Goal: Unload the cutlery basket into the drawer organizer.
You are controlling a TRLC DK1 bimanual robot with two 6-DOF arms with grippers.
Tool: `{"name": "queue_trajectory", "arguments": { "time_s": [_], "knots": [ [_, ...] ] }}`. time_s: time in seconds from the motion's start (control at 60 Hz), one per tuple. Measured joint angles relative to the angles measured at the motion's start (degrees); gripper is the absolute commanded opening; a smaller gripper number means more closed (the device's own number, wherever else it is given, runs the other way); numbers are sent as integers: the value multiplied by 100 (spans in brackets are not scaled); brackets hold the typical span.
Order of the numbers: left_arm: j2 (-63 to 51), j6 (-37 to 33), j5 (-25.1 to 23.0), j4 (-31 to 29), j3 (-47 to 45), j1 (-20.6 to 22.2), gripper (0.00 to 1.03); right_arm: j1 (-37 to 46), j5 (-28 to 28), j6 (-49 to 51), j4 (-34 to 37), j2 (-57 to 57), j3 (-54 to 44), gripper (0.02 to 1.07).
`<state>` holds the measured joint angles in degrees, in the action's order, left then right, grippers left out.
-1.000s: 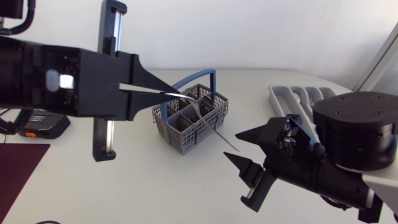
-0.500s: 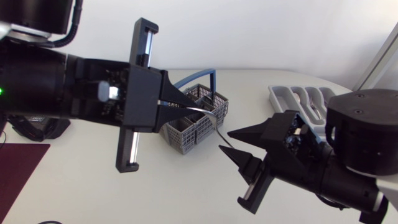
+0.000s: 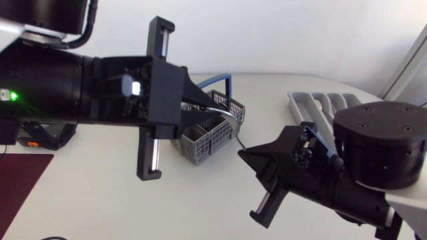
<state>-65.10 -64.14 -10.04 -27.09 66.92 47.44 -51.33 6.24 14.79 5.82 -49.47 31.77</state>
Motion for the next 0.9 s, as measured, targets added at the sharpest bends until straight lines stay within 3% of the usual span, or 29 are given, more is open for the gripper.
{"name": "queue_trajectory", "arguments": {
  "time_s": [0.033, 0.117, 0.4, 0.583, 0.9],
  "knots": [
    [-7, 90, 11, 81, 13, 0, 56, 0, 2, -2, 20, 0, -4, 8],
    [-57, 302, 11, 133, 90, 0, 57, 0, 24, -4, 35, 0, -31, 8],
    [-321, 999, 212, 323, 278, 55, 98, 149, 39, -24, 367, 195, -105, 8],
    [-509, 1637, 417, 916, 767, -131, 98, 1082, -485, 61, 702, 356, -409, 8],
    [-638, 2251, 763, 1478, 831, -424, 99, 4513, -2192, 763, 682, -103, -404, 8]
  ]
}}
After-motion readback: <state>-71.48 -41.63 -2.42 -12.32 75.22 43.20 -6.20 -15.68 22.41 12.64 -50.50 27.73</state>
